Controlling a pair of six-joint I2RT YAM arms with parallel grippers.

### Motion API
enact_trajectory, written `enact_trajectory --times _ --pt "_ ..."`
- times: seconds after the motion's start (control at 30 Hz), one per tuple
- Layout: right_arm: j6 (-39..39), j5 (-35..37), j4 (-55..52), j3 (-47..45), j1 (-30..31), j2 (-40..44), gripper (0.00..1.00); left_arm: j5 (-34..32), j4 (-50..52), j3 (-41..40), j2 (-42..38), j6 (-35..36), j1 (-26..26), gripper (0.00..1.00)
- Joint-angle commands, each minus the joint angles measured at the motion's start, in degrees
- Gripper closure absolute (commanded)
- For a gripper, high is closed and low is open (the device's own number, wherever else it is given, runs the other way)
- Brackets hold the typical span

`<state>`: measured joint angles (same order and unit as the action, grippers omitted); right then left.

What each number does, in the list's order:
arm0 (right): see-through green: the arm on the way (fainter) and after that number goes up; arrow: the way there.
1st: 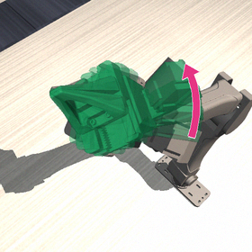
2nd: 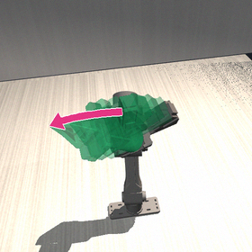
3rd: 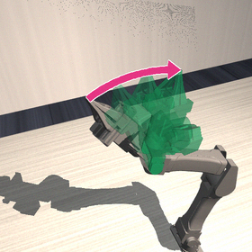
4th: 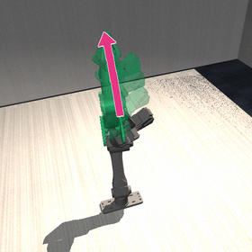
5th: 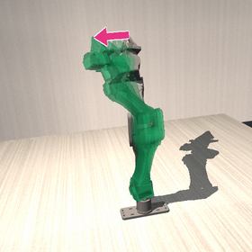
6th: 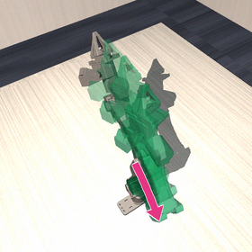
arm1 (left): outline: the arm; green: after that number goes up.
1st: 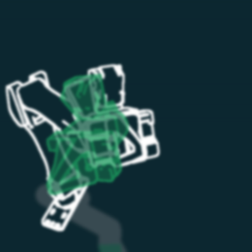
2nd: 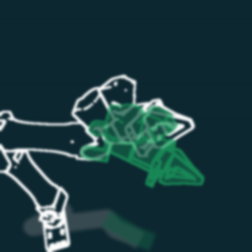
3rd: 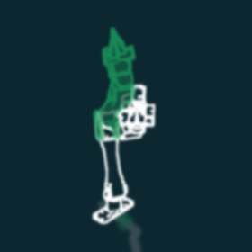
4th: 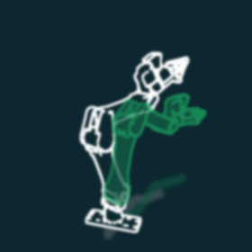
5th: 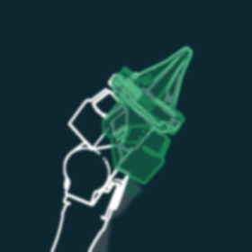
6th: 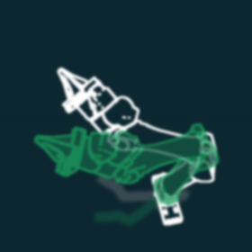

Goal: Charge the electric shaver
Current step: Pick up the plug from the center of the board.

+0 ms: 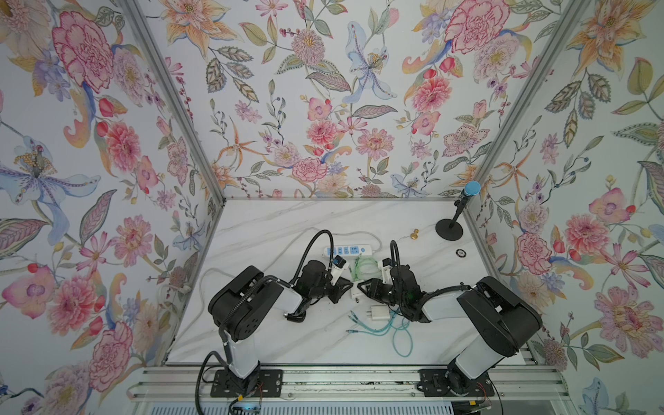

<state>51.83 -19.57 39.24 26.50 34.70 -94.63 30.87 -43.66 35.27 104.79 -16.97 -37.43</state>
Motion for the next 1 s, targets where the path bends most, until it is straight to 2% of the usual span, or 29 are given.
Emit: enact_trajectory --times 0.0,0.17,0.37,0.57,0.77,0.97 --pt "1.0 -0.2 1.3 -1.3 -0.4 -1.2 0.7 -0.6 3.2 -1.5 2.0 1.2 -0.3 0.77" --pt "0.5 -0.4 0.9 -1.1 -0.4 0.4 0.79 -0.8 3.1 -1.6 0.9 1.3 0.4 0.72" --pt "-3.8 1.8 -6.4 0.6 -0.3 7.5 0.82 0.6 2.9 -2.6 -3.9 0.3 2.7 0.63" --pt "-9.7 3.0 -15.3 5.6 -0.5 15.0 0.85 6.8 1.5 -3.1 -8.2 -2.0 3.9 0.6" --pt "-11.0 2.1 -15.1 6.2 -0.6 18.4 0.85 15.1 -6.5 -4.7 -11.4 -8.4 5.2 0.59" --pt "-13.0 0.8 -14.2 5.8 -0.5 20.3 0.85 20.5 -12.1 -6.0 -14.2 -12.9 6.3 0.57"
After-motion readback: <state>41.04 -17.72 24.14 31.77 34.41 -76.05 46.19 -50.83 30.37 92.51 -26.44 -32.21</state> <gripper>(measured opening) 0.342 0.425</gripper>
